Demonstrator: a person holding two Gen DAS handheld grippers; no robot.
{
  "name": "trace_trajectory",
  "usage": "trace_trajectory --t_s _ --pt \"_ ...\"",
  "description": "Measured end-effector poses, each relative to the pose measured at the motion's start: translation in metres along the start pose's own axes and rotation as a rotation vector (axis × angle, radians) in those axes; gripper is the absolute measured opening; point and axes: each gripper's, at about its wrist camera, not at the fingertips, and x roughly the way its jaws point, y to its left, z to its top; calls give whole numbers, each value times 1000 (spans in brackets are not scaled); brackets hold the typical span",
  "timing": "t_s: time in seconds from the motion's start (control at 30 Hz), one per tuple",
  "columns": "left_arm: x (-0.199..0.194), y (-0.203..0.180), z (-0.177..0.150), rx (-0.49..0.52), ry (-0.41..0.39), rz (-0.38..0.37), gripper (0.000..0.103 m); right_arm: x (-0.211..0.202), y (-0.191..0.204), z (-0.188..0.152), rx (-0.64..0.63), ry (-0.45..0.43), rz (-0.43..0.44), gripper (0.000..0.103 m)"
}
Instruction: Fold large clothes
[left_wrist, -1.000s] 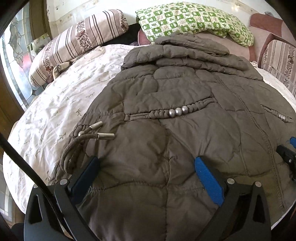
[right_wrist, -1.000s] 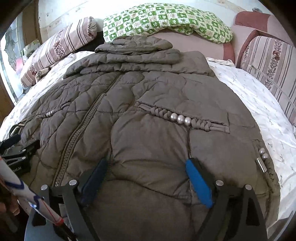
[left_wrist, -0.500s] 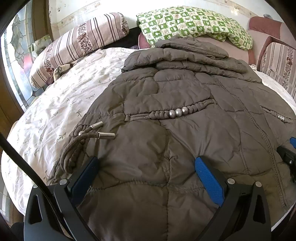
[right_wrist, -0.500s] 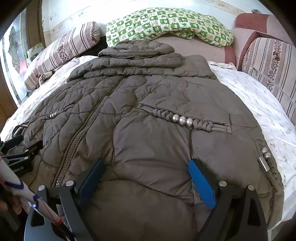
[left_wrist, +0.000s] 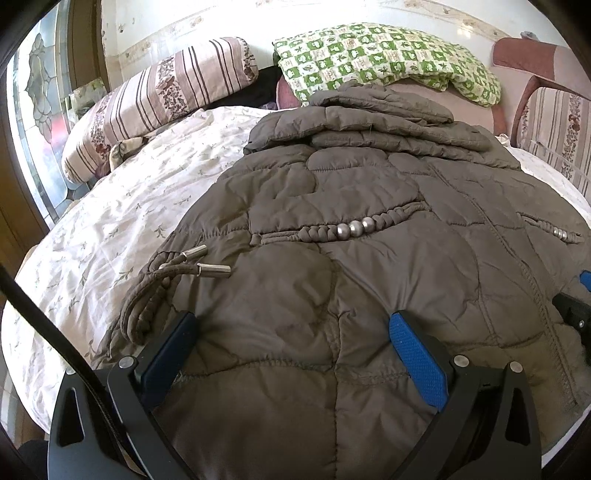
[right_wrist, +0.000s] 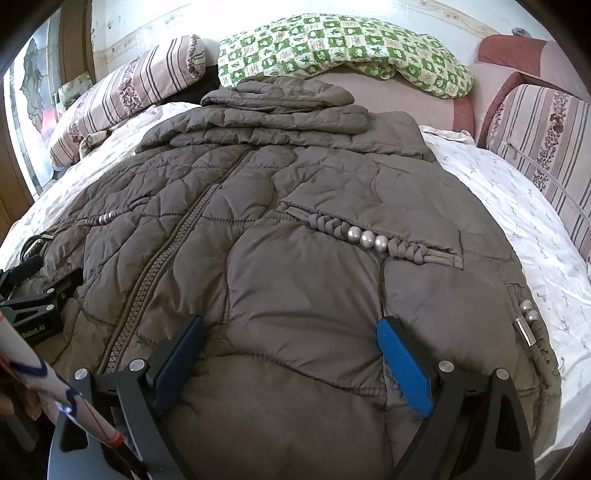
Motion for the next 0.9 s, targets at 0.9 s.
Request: trace_trajectory --t_s 0.9 --pt "-25 12 -4 16 9 3 103 -9 2 -3 -37 15 -21 98"
